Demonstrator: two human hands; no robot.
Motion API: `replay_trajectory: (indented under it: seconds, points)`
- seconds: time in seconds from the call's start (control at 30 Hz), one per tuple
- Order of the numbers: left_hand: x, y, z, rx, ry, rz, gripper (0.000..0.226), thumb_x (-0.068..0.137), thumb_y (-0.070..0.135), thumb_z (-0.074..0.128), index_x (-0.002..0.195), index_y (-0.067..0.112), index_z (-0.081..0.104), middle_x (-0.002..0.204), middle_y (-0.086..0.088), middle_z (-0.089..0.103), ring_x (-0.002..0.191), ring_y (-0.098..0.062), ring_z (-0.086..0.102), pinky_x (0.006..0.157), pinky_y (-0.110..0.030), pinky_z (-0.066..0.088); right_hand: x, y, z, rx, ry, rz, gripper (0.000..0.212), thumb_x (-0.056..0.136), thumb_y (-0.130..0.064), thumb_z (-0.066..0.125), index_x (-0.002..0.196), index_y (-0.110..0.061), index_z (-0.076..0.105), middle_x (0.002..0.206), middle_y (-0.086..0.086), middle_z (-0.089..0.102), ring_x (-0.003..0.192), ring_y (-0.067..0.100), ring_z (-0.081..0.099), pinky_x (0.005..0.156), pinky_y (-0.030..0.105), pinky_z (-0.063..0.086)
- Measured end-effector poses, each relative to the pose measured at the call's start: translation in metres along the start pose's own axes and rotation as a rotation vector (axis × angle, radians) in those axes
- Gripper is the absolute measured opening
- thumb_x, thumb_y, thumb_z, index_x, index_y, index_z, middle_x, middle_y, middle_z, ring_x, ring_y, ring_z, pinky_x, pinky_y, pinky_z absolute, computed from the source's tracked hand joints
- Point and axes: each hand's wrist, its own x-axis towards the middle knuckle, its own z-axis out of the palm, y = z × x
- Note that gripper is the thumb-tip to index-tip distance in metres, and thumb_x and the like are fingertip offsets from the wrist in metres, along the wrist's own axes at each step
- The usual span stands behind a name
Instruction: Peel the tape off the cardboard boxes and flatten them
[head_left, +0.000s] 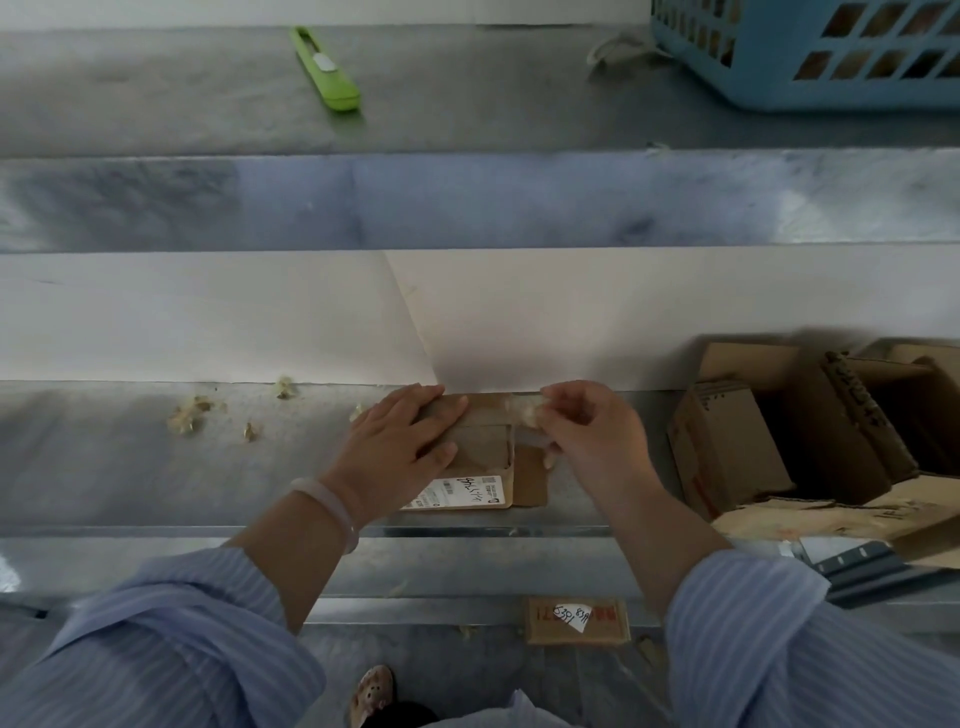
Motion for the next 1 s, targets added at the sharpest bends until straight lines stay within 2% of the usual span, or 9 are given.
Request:
replay_trajectory:
  seconds: [0.13,0.23,0.37,0.47,0.57,0.6,0.73,0.87,1.0]
  points:
    - [0.000,0.000,-0.003,-0.054,-0.006,0.003,0.074,0.077,0.070,0.017,0.146,0.046,0.028,0.155,0.012,0.022,0.144,-0.015,0.014,0.119,-0.040,0.013,0.008,0.024,-0.022,-0.035,0.137,0.113,0.008,0.090,-0.011,0.067,0.097,-0.014,0.069,0.081,0.004,0.070,0.068,0.016,0.068,0.071,0.034,0.061]
    - [0.000,0.000,-0.003,-0.159,0.042,0.003,0.077,0.076,0.071,0.028,0.144,0.037,0.037,0.153,0.011,0.030,0.144,-0.013,0.018,0.119,-0.035,0.014,0.015,0.036,-0.031,-0.049,0.143,0.204,0.023,0.097,-0.008,0.055,0.115,-0.012,0.067,0.097,0.005,0.070,0.075,0.014,0.067,0.081,0.035,0.059]
    - [-0.003,0.001,-0.003,-0.217,0.128,0.008,0.074,0.075,0.071,0.040,0.136,0.030,0.050,0.149,0.010,0.035,0.139,-0.012,0.024,0.116,-0.034,0.017,0.006,0.033,-0.026,-0.352,0.000,0.114,0.035,0.098,-0.017,0.051,0.131,-0.026,0.058,0.106,-0.007,0.062,0.086,0.005,0.061,0.075,0.024,0.051]
    - [-0.007,0.000,0.002,-0.144,0.242,0.034,0.068,0.080,0.071,0.041,0.131,0.029,0.058,0.138,0.004,0.043,0.130,-0.017,0.031,0.112,-0.044,0.028,-0.004,0.024,-0.005,-0.387,-0.201,0.003,0.032,0.100,-0.023,0.050,0.130,-0.030,0.059,0.114,-0.013,0.063,0.095,-0.004,0.056,0.074,0.002,0.039]
    - [-0.011,-0.002,0.007,-0.068,0.289,0.019,0.072,0.083,0.077,0.029,0.131,0.032,0.058,0.133,0.002,0.048,0.125,-0.019,0.034,0.108,-0.040,0.031,-0.014,0.028,0.018,-0.381,-0.360,-0.070,0.034,0.099,-0.027,0.049,0.131,-0.034,0.056,0.116,-0.012,0.064,0.104,0.001,0.060,0.090,0.019,0.048]
    - [-0.012,-0.003,0.008,-0.075,0.291,0.017,0.072,0.084,0.076,0.028,0.131,0.031,0.058,0.133,0.001,0.048,0.125,-0.019,0.033,0.108,-0.038,0.029,-0.015,0.030,0.021,-0.355,-0.353,-0.071,0.035,0.098,-0.026,0.051,0.132,-0.034,0.055,0.115,-0.011,0.065,0.104,0.003,0.060,0.090,0.023,0.050]
    - [-0.013,-0.005,0.009,-0.087,0.289,0.035,0.067,0.089,0.070,0.030,0.132,0.027,0.058,0.133,0.001,0.048,0.126,-0.019,0.034,0.108,-0.035,0.026,-0.021,0.034,0.023,-0.201,-0.208,0.050,0.037,0.090,-0.027,0.066,0.126,-0.038,0.061,0.098,-0.022,0.066,0.091,-0.006,0.062,0.072,0.006,0.046]
    - [-0.017,-0.007,0.007,-0.085,0.265,0.046,0.066,0.091,0.069,0.026,0.134,0.028,0.056,0.137,0.003,0.048,0.132,-0.021,0.036,0.108,-0.039,0.032,-0.028,0.037,0.029,-0.102,-0.114,0.119,0.038,0.084,-0.026,0.075,0.121,-0.026,0.068,0.099,-0.014,0.072,0.089,-0.002,0.067,0.076,0.012,0.052]
    - [-0.019,-0.010,0.003,-0.233,0.204,0.007,0.060,0.086,0.062,0.041,0.134,0.029,0.055,0.143,0.012,0.041,0.141,-0.014,0.024,0.115,-0.035,0.021,-0.027,0.035,0.028,-0.015,-0.077,0.145,0.025,0.084,-0.024,0.075,0.109,-0.027,0.070,0.096,-0.010,0.073,0.080,-0.002,0.067,0.063,0.007,0.049]
